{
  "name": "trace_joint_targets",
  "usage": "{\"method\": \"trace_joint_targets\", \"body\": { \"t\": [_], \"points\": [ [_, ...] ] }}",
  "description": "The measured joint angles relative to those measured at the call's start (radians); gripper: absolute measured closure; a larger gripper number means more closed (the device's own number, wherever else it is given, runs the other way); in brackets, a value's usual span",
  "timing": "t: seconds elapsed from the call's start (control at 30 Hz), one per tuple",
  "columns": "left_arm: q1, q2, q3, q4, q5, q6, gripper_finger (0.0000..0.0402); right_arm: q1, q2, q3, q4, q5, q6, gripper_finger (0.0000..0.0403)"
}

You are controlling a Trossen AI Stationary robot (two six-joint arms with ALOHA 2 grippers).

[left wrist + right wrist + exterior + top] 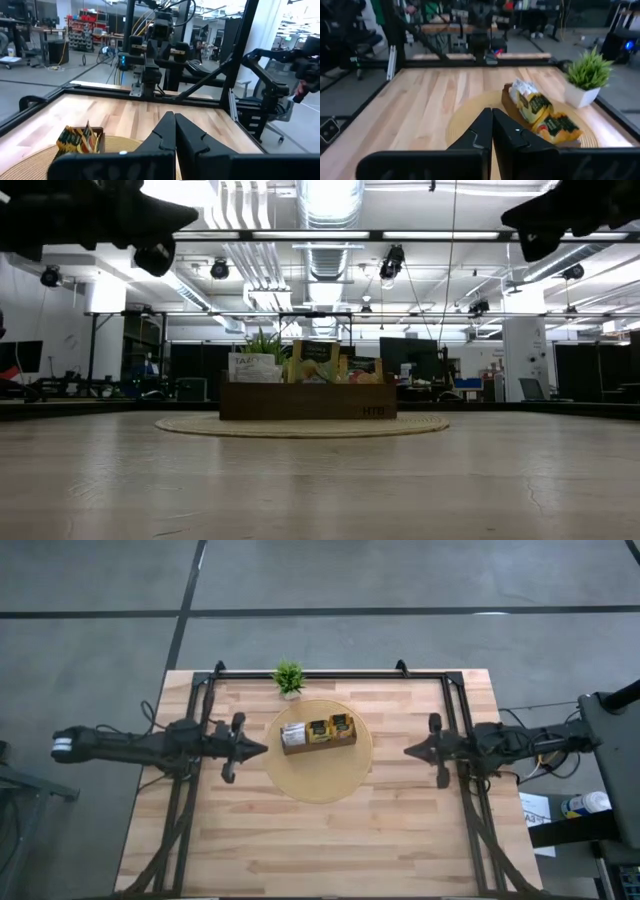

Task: Pick & Place Tea
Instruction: Return to Home Position

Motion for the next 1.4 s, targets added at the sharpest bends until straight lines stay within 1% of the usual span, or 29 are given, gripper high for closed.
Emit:
{"method": "trace_joint_targets", "body": {
  "t": [0.13, 0.33, 0.53, 0.6, 0.67, 0.8, 0.93, 1.1, 1.27, 1.4],
  "points": [
    [0.0, -0.037, -0.03, -0.001, -0.001, 0.002, 0.0402, 0.0, -0.108, -0.048, 0.003, 0.027, -0.012, 0.0394],
    [0.0, -0.079, -0.072, -0.002, -0.002, 0.001, 0.0402, 0.0, -0.257, -0.102, 0.022, 0.024, -0.009, 0.0394],
    [0.0, -0.109, -0.126, 0.017, -0.005, 0.0, 0.0402, 0.0, -0.372, -0.175, 0.045, 0.02, -0.001, 0.0394],
    [0.0, -0.117, -0.137, 0.027, -0.005, 0.0, 0.0401, 0.0, -0.371, -0.198, 0.062, 0.012, 0.004, 0.0394],
    [0.0, -0.124, -0.144, 0.031, -0.005, 0.002, 0.0402, 0.0, -0.365, -0.222, 0.093, -0.022, 0.002, 0.0394],
    [0.0, -0.136, -0.157, 0.032, 0.0, 0.012, 0.0402, 0.0, -0.36, -0.285, 0.22, -0.073, 0.004, 0.0394],
    [0.0, -0.141, -0.194, 0.085, 0.023, 0.012, 0.0401, 0.0, -0.365, -0.363, 0.336, -0.094, 0.005, 0.0394],
    [0.0, -0.15, -0.233, 0.128, 0.034, 0.012, 0.0401, 0.0, -0.369, -0.369, 0.323, -0.134, 0.006, 0.0394],
    [0.0, -0.152, -0.234, 0.1, 0.037, 0.037, 0.0401, 0.0, -0.369, -0.369, 0.299, -0.138, 0.007, 0.0394],
    [0.0, -0.152, -0.234, 0.046, 0.037, 0.053, 0.0401, 0.0, -0.369, -0.369, 0.276, -0.138, -0.013, 0.0394]
  ]
}}
